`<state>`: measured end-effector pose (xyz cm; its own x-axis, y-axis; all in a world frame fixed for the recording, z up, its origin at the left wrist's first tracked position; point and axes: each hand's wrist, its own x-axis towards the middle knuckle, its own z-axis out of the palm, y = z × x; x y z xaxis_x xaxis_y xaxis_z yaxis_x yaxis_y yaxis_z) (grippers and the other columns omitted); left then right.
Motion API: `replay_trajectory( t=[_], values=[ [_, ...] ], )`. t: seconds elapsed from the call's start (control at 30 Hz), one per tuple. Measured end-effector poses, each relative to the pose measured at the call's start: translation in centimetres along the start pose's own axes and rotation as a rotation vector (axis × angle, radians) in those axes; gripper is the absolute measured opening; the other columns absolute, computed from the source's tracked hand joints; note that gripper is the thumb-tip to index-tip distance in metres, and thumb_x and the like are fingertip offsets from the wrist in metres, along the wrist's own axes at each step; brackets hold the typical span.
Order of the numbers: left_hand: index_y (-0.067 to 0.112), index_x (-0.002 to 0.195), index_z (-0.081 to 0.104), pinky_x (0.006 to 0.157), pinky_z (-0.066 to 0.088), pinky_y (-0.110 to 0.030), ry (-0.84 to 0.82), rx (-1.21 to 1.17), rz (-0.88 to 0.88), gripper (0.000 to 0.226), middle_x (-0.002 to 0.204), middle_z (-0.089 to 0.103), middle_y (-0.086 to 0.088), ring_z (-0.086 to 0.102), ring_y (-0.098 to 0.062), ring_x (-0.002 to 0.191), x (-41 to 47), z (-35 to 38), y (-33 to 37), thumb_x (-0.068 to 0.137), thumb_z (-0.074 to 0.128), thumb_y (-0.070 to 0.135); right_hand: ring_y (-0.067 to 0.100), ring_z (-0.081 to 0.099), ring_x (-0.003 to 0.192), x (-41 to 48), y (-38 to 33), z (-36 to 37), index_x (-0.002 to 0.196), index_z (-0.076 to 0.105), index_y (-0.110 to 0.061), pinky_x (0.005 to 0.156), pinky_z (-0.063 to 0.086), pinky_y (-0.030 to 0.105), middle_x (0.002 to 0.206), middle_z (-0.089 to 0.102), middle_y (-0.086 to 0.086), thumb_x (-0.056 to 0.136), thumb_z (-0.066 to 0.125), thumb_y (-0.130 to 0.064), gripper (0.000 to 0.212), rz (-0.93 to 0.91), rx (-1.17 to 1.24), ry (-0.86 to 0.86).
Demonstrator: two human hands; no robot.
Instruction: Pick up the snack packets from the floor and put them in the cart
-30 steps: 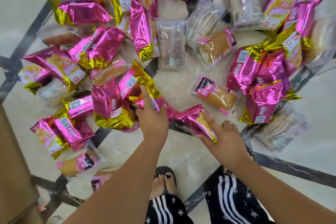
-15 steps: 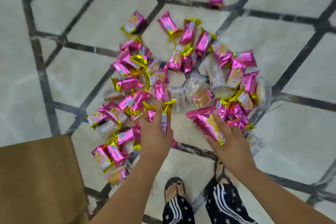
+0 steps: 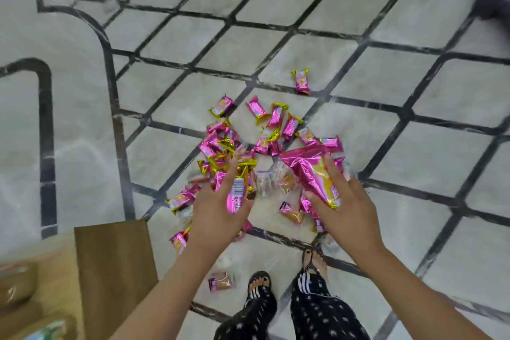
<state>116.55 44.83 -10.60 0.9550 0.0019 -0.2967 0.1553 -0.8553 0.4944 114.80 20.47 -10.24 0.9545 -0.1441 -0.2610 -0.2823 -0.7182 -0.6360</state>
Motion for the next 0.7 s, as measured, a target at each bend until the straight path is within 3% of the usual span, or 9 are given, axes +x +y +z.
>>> replay_trajectory(
  t=[0.07, 0.13, 0.27, 0.33, 0.4, 0.5, 0.57, 0.63, 0.7],
  values=[
    [0.065, 0.142, -0.015, 0.078, 0.047, -0.040, -0.020, 0.013, -0.007, 0.091, 0.101, 0.053, -0.018, 0.056, -0.038, 0.094, -2.7, -1.5, 0.8, 0.088, 0.059, 0.059, 0.024, 0.051, 0.110, -2.7, -0.6, -2.3, 0.139, 0.013, -0.061, 0.081, 0.038, 0.028, 0.122, 0.052, 0.009, 0.082, 0.057, -0.063, 0.072, 0.027, 0.019, 0.008],
    [0.065, 0.142, -0.014, 0.081, 0.048, -0.040, -0.054, -0.009, -0.023, 0.089, 0.113, 0.053, -0.024, 0.056, -0.043, 0.101, -5.6, -2.7, 1.7, 0.089, 0.057, 0.058, 0.019, 0.053, 0.099, -5.7, -1.1, -4.1, 0.137, 0.010, -0.063, 0.076, 0.039, 0.027, 0.105, 0.052, 0.002, 0.075, 0.046, -0.072, 0.072, 0.079, 0.038, 0.023],
    [0.071, 0.137, -0.016, 0.081, 0.047, -0.037, -0.131, -0.048, 0.021, 0.088, 0.126, 0.046, -0.024, 0.054, -0.037, 0.105, -10.8, -4.1, 3.1, 0.092, 0.057, 0.053, 0.015, 0.052, 0.078, -12.2, -1.9, -6.4, 0.140, 0.014, -0.062, 0.064, 0.038, 0.026, 0.086, 0.047, -0.001, 0.074, 0.048, -0.069, 0.074, 0.189, 0.038, 0.088],
    [0.070, 0.138, -0.016, 0.079, 0.045, -0.034, -0.177, -0.058, 0.042, 0.088, 0.124, 0.045, -0.021, 0.055, -0.025, 0.092, -12.5, -4.9, 3.4, 0.092, 0.057, 0.052, 0.008, 0.050, 0.078, -15.4, -2.8, -7.0, 0.143, 0.018, -0.059, 0.063, 0.035, 0.018, 0.087, 0.047, -0.001, 0.075, 0.050, -0.068, 0.076, 0.244, 0.050, 0.114],
    [0.071, 0.136, -0.016, 0.069, 0.037, -0.030, -0.208, -0.066, 0.105, 0.088, 0.115, 0.046, -0.012, 0.052, -0.017, 0.081, -13.8, -5.9, 3.9, 0.093, 0.057, 0.051, 0.008, 0.050, 0.082, -18.3, -3.8, -7.1, 0.142, 0.018, -0.062, 0.066, 0.037, 0.021, 0.089, 0.049, -0.002, 0.072, 0.048, -0.073, 0.077, 0.308, 0.079, 0.186],
    [0.066, 0.142, -0.008, 0.073, 0.033, -0.025, -0.266, -0.068, 0.162, 0.086, 0.132, 0.043, -0.010, 0.055, -0.023, 0.098, -15.1, -7.5, 4.5, 0.092, 0.060, 0.049, 0.017, 0.051, 0.091, -22.6, -5.2, -6.3, 0.139, 0.015, -0.067, 0.077, 0.042, 0.034, 0.095, 0.052, -0.003, 0.071, 0.048, -0.075, 0.076, 0.411, 0.123, 0.327],
    [0.067, 0.140, -0.009, 0.075, 0.039, -0.023, -0.285, -0.045, 0.221, 0.088, 0.139, 0.044, -0.009, 0.054, -0.024, 0.108, -15.4, -8.3, 4.5, 0.090, 0.061, 0.050, 0.019, 0.052, 0.094, -25.2, -5.6, -5.3, 0.134, 0.012, -0.073, 0.081, 0.044, 0.036, 0.099, 0.054, -0.003, 0.076, 0.053, -0.069, 0.071, 0.478, 0.149, 0.407],
    [0.066, 0.141, -0.007, 0.086, 0.047, -0.032, -0.292, -0.003, 0.340, 0.089, 0.133, 0.054, -0.005, 0.055, -0.024, 0.114, -15.5, -8.9, 4.6, 0.087, 0.063, 0.053, 0.019, 0.054, 0.094, -27.4, -5.9, -4.7, 0.130, 0.010, -0.077, 0.082, 0.045, 0.037, 0.098, 0.055, -0.003, 0.081, 0.058, -0.062, 0.070, 0.550, 0.187, 0.453],
    [0.067, 0.140, -0.005, 0.084, 0.050, -0.038, -0.323, 0.033, 0.428, 0.087, 0.112, 0.061, -0.001, 0.060, -0.022, 0.101, -15.8, -9.6, 5.1, 0.086, 0.062, 0.055, 0.017, 0.054, 0.090, -29.6, -6.0, -4.6, 0.128, 0.010, -0.078, 0.078, 0.044, 0.035, 0.094, 0.054, -0.003, 0.083, 0.060, -0.060, 0.069, 0.598, 0.214, 0.473]
  ],
)
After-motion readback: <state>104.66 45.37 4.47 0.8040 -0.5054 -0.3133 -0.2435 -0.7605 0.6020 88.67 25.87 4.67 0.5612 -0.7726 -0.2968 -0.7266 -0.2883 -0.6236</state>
